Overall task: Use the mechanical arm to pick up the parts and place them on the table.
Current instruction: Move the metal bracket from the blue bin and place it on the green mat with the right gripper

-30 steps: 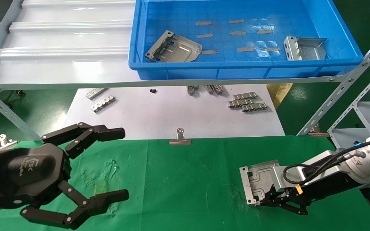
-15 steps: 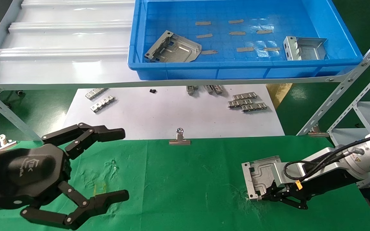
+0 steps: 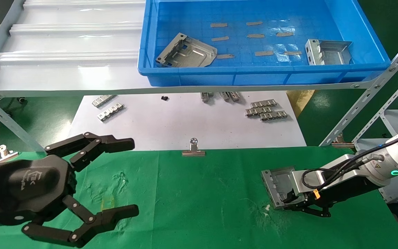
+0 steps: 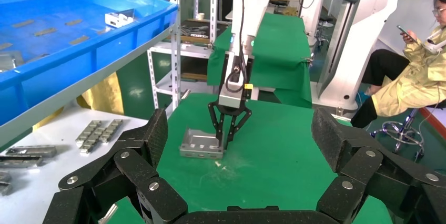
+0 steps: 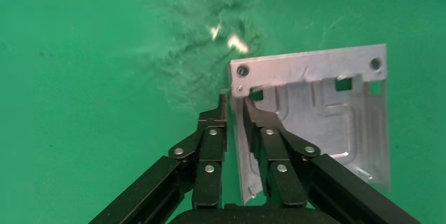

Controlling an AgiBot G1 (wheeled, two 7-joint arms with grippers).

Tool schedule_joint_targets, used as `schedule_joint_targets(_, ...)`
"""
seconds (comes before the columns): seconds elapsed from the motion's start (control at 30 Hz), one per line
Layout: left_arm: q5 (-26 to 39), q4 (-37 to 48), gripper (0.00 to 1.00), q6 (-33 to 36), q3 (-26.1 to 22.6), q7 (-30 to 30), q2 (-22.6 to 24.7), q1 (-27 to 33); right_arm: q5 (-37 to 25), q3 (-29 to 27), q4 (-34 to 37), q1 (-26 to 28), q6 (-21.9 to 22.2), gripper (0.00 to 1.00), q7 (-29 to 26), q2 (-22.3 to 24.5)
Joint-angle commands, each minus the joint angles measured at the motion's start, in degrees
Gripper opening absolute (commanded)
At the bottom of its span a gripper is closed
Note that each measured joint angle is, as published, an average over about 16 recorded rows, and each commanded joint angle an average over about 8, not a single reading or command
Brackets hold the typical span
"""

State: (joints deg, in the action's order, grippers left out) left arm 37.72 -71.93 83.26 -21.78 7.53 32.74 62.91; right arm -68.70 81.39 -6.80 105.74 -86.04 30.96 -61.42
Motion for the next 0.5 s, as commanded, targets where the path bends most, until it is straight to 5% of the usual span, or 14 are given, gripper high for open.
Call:
schedule_joint_targets(0.03,0.0,0.0,1.0,0.0,0.0,0.0,0.0,0.0,0.47,-0.29,0.64,0.33,-1.16,1.0,0.04,-0.05)
schedule_joint_targets(0.5,0.0,0.0,1.0,0.0,0.0,0.0,0.0,0.0,10.36,-3.44,-7.16,1.71,-5.72,1.0,-6.44,6.76)
